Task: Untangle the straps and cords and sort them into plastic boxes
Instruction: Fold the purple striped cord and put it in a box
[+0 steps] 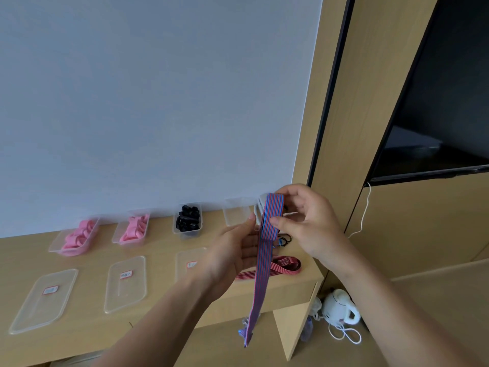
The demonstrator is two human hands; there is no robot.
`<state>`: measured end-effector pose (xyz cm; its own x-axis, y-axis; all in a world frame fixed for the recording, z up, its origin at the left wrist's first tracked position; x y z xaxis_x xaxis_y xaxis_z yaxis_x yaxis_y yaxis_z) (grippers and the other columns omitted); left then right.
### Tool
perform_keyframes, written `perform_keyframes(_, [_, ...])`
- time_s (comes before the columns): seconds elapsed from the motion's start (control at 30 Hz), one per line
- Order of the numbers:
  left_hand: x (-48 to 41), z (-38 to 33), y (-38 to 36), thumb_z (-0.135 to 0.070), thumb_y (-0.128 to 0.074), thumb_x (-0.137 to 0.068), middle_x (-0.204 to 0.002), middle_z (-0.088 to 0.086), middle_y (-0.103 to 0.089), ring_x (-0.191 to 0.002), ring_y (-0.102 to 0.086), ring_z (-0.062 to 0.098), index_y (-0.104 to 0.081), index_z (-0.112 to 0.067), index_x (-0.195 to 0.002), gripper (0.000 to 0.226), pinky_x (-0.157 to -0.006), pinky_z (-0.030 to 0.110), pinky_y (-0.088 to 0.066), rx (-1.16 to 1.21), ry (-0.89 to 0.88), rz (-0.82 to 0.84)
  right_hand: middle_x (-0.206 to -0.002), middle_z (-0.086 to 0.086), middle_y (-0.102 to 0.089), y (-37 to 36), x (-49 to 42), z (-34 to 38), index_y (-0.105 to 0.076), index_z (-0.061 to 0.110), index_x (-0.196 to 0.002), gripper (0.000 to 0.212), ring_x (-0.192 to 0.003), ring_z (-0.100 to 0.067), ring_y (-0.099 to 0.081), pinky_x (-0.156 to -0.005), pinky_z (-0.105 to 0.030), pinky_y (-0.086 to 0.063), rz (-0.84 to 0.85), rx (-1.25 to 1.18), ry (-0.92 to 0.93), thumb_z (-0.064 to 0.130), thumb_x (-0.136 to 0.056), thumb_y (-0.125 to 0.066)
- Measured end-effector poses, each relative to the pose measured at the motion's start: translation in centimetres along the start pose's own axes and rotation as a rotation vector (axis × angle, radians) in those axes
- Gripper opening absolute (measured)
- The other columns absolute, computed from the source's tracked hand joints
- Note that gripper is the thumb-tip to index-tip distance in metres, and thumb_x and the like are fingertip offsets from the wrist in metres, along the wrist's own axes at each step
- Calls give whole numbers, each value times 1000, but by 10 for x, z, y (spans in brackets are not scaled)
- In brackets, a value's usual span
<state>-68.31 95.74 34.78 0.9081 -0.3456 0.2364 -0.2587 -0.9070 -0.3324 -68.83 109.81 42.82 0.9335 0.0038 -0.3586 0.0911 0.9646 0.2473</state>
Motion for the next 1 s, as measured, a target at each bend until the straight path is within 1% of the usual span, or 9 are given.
perform_keyframes(0.13, [4,7,-5,-42,-41,-107,-109,29,-74,-89,-74,35,-68,4,-115,54,-83,42,-62,35,50,19,-95,0,-75,11,-3,10,-63,20,-104,44,-90,-14,-71,-83,-36,-56,-76,-15,52,-8,-74,-79])
perform_keyframes(0.27, [7,8,-10,-41,-41,-108,-107,29,-74,-88,-75,35,-66,7,-118,55,-76,40,-64,56,56,24,-96,7,-75,13,4,16,-62,28,-103,43,-88,-14,-71,-82,-33,-58,-123,25,139,3,-73,-79])
perform_keyframes(0.33, [8,6,-11,-41,-41,-108,-112,30,-73,-94,-74,38,-64,8,-123,57,-81,42,-63,58,52,23,-99,12,-74,11,10,19,-61,32,-104,44,-89,-14,-72,-82,-30,-58,-150,65,201,7,-72,-78])
perform_keyframes(0.43, [8,1,-12,-41,-41,-108,-114,28,-74,-105,-72,42,-67,6,-121,56,-88,43,-62,68,48,26,-105,17,-71,6,22,23,-59,33,-107,47,-97,-9,-72,-84,-36,-59,-182,173,315,4,-76,-79])
perform_keyframes(0.53, [8,-5,-12,-40,-43,-107,-102,21,-76,-87,-76,30,-72,2,-111,51,-75,35,-63,98,28,27,-110,15,-71,-2,37,29,-58,32,-107,47,-104,-10,-70,-89,-38,-57,-205,208,456,-1,-78,-76])
perform_keyframes(0.7, [4,-6,-5,-37,-48,-105,-110,23,-73,-98,-70,34,-71,-1,-114,44,-84,39,-61,98,22,-3,-101,0,-71,-10,60,30,-67,10,-104,42,-99,-15,-69,-87,-30,-55,-243,317,661,-17,-72,-72])
perform_keyframes(0.8, [3,-5,-4,-30,-54,-103,-104,21,-74,-97,-71,34,-75,-3,-111,35,-92,45,-57,100,26,-4,-103,-5,-72,-15,66,27,-67,2,-97,39,-105,-19,-69,-90,-37,-56,-230,316,682,-24,-68,-68])
perform_keyframes(0.9, [1,-3,-3,-26,-56,-102,-98,18,-74,-81,-74,26,-77,-4,-109,31,-76,38,-62,107,8,11,-110,-4,-72,-23,72,26,-66,0,-91,30,-116,-19,-66,-97,-39,-53,-187,318,706,-21,-71,-69])
perform_keyframes(1.0, [1,-4,2,-24,-56,-102,-92,17,-75,-74,-73,24,-76,-3,-109,30,-61,31,-60,122,-1,-1,-117,-4,-71,-28,74,22,-68,-1,-94,20,-122,-19,-62,-101,-37,-50,-105,311,677,-7,-77,-77])
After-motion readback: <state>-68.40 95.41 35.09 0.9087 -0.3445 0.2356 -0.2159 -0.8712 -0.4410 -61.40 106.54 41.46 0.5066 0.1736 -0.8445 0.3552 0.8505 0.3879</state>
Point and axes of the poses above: each hand's wrist, its own x-axis away from the middle knuckle, its own y-axis out of the back of the hand, z = x × y, the point moved 9 cm from there along -x, towards the middle knuckle
